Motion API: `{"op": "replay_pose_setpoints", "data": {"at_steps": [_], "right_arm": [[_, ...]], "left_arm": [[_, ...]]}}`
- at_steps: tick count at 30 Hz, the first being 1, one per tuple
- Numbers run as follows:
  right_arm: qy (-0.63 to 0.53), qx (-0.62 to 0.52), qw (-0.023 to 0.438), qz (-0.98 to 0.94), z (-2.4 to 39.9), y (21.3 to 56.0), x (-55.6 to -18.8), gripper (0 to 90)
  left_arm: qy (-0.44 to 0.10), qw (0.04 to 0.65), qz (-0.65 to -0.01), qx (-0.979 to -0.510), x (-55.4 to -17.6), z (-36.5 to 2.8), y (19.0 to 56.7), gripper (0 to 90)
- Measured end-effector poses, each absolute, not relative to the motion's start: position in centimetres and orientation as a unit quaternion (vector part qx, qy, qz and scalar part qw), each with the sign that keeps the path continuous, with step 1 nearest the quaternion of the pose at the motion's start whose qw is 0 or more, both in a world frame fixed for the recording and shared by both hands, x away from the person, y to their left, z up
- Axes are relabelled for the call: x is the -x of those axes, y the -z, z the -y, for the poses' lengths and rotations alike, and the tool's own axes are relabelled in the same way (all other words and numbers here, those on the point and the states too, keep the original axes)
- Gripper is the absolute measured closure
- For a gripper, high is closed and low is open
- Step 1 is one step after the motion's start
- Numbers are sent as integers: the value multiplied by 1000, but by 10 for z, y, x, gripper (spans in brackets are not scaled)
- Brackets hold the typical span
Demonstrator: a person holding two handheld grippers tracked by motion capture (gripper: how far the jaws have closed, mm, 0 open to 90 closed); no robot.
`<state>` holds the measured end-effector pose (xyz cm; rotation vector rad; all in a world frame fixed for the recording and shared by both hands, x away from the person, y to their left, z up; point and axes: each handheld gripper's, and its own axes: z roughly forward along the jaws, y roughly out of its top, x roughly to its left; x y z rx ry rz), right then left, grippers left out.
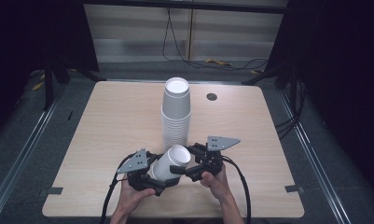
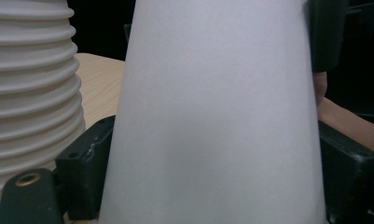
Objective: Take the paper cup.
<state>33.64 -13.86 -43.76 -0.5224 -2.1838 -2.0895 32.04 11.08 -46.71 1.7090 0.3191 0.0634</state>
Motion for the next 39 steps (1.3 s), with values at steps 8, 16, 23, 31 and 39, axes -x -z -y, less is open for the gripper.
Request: {"op": "replay_pose_setpoints", "data": {"at_steps": [8,16,23,31,39], "right_arm": [[678,169,36,715,138,438,-337,227],[673,178,18,717,138,436,-336,148],[668,182,15,721,140,437,-335,136],[661,188,5,726,147,439,-333,138],[644,191,-9,741,150,438,-332,139]], "left_arm": [[-29,637,-134,-758,-322,-112,466,158],[-24,630,-136,-764,-321,-113,467,158],[-23,622,-145,-769,-323,-116,468,158],[-36,607,-153,-779,-325,-123,465,159],[-40,584,-154,-796,-328,-126,463,160]]}}
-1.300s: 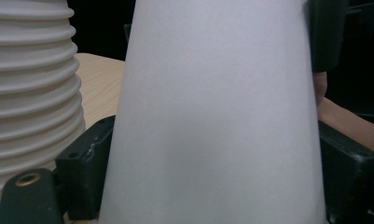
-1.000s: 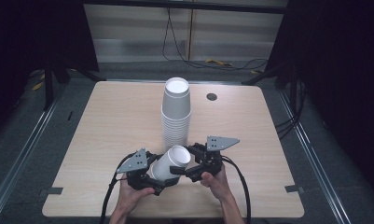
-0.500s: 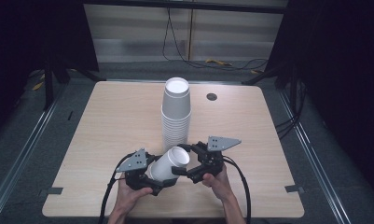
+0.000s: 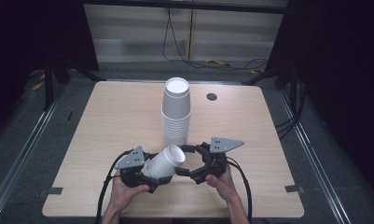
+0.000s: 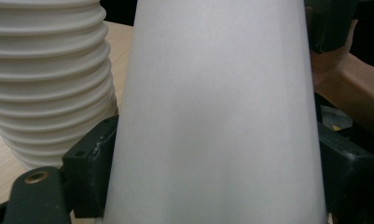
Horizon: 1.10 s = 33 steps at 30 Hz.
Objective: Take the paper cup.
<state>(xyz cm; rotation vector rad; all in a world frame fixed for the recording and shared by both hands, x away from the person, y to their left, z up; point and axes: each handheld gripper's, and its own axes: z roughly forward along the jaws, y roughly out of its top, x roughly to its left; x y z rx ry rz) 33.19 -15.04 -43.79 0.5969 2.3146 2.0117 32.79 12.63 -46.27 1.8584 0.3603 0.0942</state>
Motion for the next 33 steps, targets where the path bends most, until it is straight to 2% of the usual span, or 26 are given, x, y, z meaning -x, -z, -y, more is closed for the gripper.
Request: {"op": "replay_pose_setpoints", "data": {"at_steps": [12,15,25,28,33], "right_arm": [[-610,-196,22,-768,159,439,-330,137],[-583,-200,40,-786,160,439,-330,136],[-534,-193,37,-822,163,434,-331,138],[-527,-190,20,-828,162,432,-332,141],[-499,-183,25,-847,160,432,-333,141]], "left_arm": [[-38,540,-139,-829,-331,-123,458,161],[-39,527,-130,-839,-332,-120,458,161],[-50,477,-119,-869,-333,-112,456,161],[-51,465,-111,-877,-334,-110,454,161],[-56,449,-112,-885,-335,-109,453,161]]}}
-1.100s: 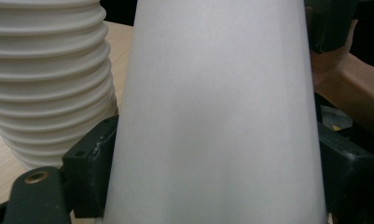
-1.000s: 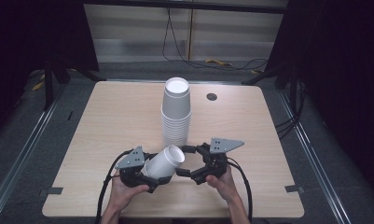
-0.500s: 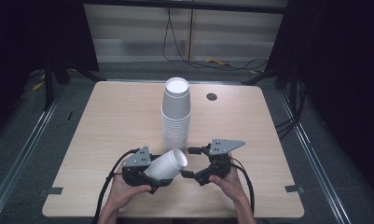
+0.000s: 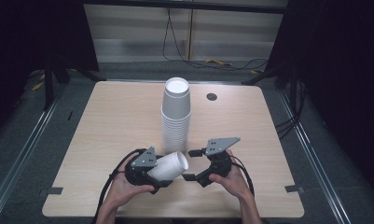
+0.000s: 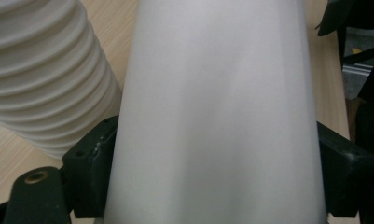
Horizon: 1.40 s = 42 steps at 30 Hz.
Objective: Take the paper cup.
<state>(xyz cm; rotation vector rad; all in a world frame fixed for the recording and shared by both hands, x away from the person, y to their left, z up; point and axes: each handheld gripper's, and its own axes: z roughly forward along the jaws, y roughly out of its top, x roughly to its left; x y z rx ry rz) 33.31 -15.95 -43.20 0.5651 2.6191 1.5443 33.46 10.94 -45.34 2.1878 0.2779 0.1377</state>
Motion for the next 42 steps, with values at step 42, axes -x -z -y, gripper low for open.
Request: {"op": "replay_pose_setpoints", "data": {"at_steps": [42], "right_arm": [[-337,-119,10,-934,131,431,-349,182]], "left_arm": [[-69,332,-45,-940,-338,-79,447,164]]}}
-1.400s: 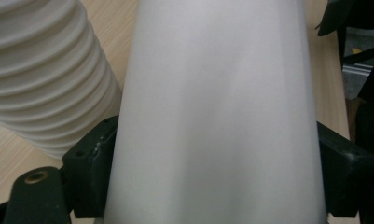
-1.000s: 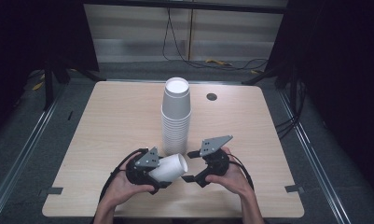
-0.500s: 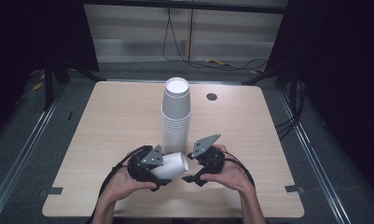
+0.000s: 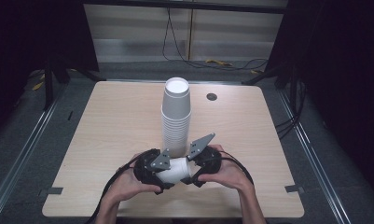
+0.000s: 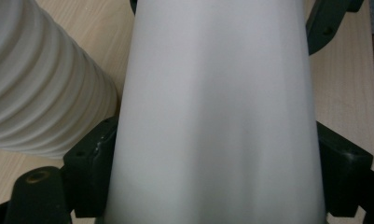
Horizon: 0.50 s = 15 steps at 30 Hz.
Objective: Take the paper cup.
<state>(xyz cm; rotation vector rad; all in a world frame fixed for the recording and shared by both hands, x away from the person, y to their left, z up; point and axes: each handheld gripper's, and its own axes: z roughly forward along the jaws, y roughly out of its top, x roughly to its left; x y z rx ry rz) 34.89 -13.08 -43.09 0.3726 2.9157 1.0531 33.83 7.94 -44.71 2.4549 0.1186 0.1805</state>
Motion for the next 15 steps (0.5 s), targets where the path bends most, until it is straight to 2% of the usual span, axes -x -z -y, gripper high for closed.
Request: {"op": "replay_pose_setpoints", "data": {"at_steps": [10,15], "right_arm": [[-341,-105,-14,-934,125,430,-348,204],[-338,-102,-11,-935,123,430,-347,203]], "left_arm": [[-67,336,-29,-939,-335,-76,449,166],[-72,330,-25,-941,-335,-75,447,166]]}}
